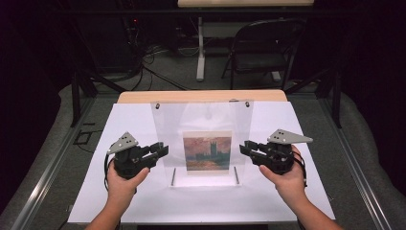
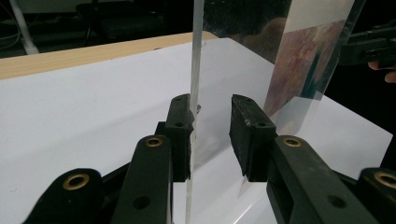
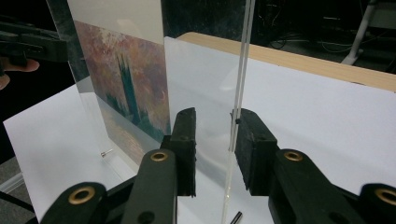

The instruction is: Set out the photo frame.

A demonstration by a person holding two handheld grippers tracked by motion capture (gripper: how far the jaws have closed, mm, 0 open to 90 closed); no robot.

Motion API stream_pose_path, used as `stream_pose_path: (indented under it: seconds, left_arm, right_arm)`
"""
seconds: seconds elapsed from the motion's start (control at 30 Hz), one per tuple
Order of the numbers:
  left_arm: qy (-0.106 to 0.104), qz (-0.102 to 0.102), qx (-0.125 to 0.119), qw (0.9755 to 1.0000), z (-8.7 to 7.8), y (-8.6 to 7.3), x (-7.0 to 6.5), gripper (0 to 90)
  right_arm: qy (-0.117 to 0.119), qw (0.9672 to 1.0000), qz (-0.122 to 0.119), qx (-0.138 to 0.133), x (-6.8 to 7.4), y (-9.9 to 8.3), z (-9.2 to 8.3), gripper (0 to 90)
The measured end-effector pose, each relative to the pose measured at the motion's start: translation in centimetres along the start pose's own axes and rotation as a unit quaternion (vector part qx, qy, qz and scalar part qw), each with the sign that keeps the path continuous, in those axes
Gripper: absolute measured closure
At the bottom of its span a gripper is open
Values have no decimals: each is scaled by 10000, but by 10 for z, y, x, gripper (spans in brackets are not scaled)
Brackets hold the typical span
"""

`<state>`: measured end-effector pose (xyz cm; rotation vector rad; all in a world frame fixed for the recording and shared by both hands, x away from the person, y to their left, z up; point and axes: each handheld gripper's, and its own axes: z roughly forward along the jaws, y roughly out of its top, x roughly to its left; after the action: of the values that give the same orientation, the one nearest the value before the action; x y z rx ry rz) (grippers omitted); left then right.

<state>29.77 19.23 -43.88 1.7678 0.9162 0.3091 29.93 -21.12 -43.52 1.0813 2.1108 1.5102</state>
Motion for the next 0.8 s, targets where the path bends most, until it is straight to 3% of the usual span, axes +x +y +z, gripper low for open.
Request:
stream_pose_path:
  seconds: [0.57, 0.8]
  left_arm:
    - [-21, -72, 80, 9999, 2, 2, 0, 655]
    - [25, -151, 90, 9998, 2, 2, 1, 542]
  right_arm:
    - [151, 9998, 102, 50, -1, 0, 1, 642]
    - [235, 9996, 87, 147, -2, 0, 4, 574]
